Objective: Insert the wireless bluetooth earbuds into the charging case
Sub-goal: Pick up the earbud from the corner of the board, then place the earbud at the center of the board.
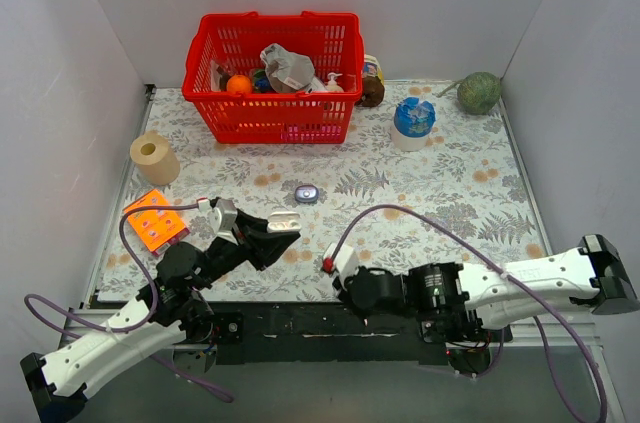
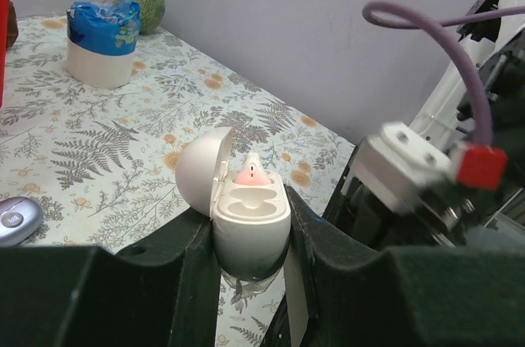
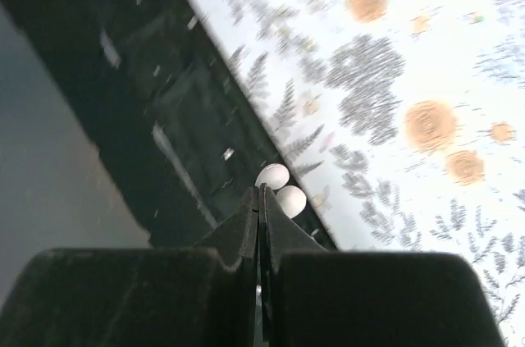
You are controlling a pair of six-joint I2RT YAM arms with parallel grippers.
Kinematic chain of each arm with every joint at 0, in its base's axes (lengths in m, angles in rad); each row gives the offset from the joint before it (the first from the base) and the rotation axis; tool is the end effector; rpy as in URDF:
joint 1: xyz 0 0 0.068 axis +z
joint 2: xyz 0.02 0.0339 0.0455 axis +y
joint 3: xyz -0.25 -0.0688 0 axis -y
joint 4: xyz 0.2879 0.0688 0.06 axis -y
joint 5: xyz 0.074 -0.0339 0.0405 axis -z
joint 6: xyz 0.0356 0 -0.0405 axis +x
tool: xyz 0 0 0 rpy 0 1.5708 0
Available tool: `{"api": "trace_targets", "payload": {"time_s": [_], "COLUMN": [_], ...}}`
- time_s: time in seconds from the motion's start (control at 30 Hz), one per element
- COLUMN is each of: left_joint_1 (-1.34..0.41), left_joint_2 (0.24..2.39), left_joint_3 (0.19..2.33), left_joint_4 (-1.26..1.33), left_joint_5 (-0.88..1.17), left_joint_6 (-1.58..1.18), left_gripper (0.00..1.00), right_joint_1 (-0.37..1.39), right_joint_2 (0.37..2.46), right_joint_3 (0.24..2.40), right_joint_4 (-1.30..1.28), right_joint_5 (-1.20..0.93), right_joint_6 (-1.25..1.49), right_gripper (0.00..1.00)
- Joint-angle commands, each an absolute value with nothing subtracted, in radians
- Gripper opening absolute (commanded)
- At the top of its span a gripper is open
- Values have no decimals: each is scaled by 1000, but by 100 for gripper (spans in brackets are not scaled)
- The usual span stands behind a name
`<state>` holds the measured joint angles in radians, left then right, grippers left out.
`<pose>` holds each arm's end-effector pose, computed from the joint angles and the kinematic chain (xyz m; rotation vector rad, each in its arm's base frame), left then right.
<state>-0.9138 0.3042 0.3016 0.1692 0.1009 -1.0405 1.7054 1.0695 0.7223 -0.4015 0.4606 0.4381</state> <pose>0.1055 -0.1427 0.2658 -0.0061 1.6349 -1.6454 -0.0204 0.2683 0.2191 -1.1673 1.9840 0.6194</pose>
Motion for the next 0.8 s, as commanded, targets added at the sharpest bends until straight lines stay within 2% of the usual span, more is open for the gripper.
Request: {"api": "trace_targets", "payload": {"time_s": [0.0, 0.17, 0.33, 0.5, 0.77], "left_joint_1": [-917, -917, -916, -917, -917], "left_joint_2": [324, 334, 347, 348, 339], "left_joint_3": [293, 284, 284, 281, 290], "left_joint_4": [218, 232, 242, 250, 238], "left_joint_5": [97, 86, 84, 101, 98], "left_joint_6": [-1040, -1045, -1061, -1075, -1042], "left_gripper": [0, 0, 0, 0, 0], "right_joint_1": [1528, 1249, 1021, 937, 874], "right_joint_2": [982, 983, 1084, 1128, 1026], "right_joint_3": [701, 647, 601, 566, 568], "right_joint_4": [-299, -123, 55, 274, 367], "right_joint_5": [338, 131, -125, -294, -508], "right_joint_6": [449, 511, 569, 627, 647], "right_gripper": [1, 1, 1, 1, 1]}}
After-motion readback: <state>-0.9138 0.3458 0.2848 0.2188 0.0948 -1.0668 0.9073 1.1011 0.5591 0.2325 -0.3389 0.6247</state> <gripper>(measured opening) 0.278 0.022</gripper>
